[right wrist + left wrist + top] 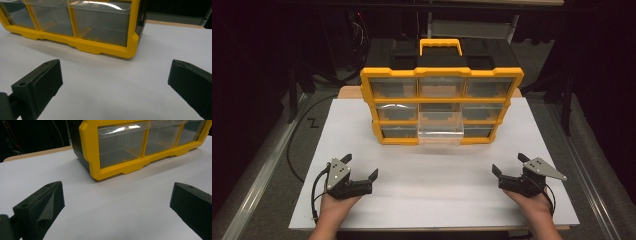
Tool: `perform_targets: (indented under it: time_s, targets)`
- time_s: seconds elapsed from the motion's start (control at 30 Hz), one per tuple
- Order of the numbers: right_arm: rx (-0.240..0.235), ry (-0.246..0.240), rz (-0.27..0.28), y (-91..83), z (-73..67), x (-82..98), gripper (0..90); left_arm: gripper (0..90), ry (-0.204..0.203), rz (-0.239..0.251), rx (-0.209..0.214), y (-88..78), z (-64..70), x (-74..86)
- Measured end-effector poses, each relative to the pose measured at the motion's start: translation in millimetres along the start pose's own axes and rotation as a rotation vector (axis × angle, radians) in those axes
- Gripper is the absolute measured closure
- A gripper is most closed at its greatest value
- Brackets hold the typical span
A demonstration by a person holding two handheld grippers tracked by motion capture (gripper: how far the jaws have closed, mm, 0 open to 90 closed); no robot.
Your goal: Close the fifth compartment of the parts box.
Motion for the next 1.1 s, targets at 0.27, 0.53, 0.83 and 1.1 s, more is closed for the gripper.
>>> perform_targets:
  time_s: [0.27,0.53,0.83,1.1]
  targets:
    - [0.016,-0.001,-0.007,1.1,2.4,2.1,0.9,0.5,-0.012,0.002,0.007,1.2,-1.0,-0.1]
    - [0.013,-0.017,-0.008,3.5,-0.4,0.5,0.9,0.5,-0.015,-0.002,0.013,1.7,-1.0,-0.1]
    - [-0.010,-0.042,0.001,10.5,-14.7,-7.3,0.9,0.1,-0.015,0.004,0.019,2.0,-0.4,-0.2]
    - [-0.039,-0.085,0.005,21.7,-36.0,-16.0,0.9,0.1,-0.018,0.007,0.026,1.7,-0.1,-0.7]
Point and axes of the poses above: each handheld gripper's, and its own axes: y roughly forward along the jaws, x roughly out of its underside, z roughly to its right, the point moved 3 cm from there along y, roughly forward along the jaws, and after that the axes turned 12 degrees about -y, right-handed, at the moved point
